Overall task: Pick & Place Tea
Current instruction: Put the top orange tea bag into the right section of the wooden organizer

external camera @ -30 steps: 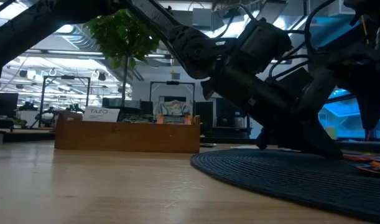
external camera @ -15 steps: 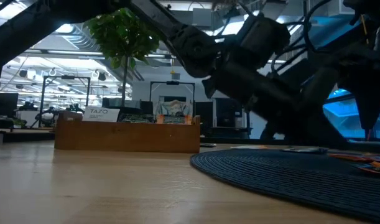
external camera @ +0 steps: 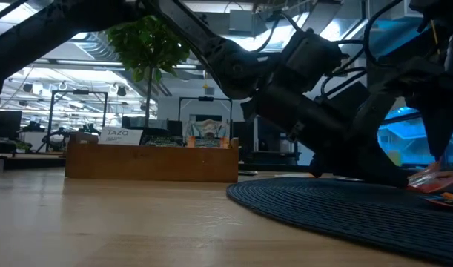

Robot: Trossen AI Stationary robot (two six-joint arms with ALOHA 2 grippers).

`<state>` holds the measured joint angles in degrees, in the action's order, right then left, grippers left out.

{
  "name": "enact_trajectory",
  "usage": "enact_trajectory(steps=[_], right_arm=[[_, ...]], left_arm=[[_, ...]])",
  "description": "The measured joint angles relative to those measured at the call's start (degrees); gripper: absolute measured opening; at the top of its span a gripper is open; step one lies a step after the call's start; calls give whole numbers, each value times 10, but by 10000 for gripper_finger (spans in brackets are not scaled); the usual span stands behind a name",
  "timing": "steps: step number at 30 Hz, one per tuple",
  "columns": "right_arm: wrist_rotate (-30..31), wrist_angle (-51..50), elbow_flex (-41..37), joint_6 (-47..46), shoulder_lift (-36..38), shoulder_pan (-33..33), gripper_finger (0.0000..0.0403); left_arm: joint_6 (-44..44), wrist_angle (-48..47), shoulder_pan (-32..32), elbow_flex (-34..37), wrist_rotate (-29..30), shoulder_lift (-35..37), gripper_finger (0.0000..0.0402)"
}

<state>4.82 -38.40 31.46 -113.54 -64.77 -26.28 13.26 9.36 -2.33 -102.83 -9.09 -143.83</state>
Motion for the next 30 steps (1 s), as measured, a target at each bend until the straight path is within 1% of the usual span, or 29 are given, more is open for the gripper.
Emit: enact_trajectory(steps=[6,7,10,12,15,17,20,25,28,30], right_arm=[[-10,-8,0,-2,-21,0,225],[-3,-5,0,0,-28,-3,225],[52,31,0,1,-39,-9,225],[74,50,0,0,-40,-10,225],[74,53,0,0,-41,-10,222],[70,53,0,0,-41,-10,210],[69,53,0,0,-41,-10,175],[67,53,0,3,-41,-10,86],[67,53,0,26,-41,-10,33],[67,53,0,45,-40,-10,11]], left_arm=[[6,-6,2,0,-2,0,1],[6,-7,2,0,-2,0,1],[5,-8,2,0,-4,0,2],[5,-9,2,0,-6,0,1],[5,-9,2,0,-6,0,2],[0,-9,2,0,-7,0,2],[-4,-10,2,0,-10,0,1],[-5,-10,2,0,-10,0,2],[-5,-6,2,0,-9,0,1],[-5,-14,4,1,-7,7,3]])
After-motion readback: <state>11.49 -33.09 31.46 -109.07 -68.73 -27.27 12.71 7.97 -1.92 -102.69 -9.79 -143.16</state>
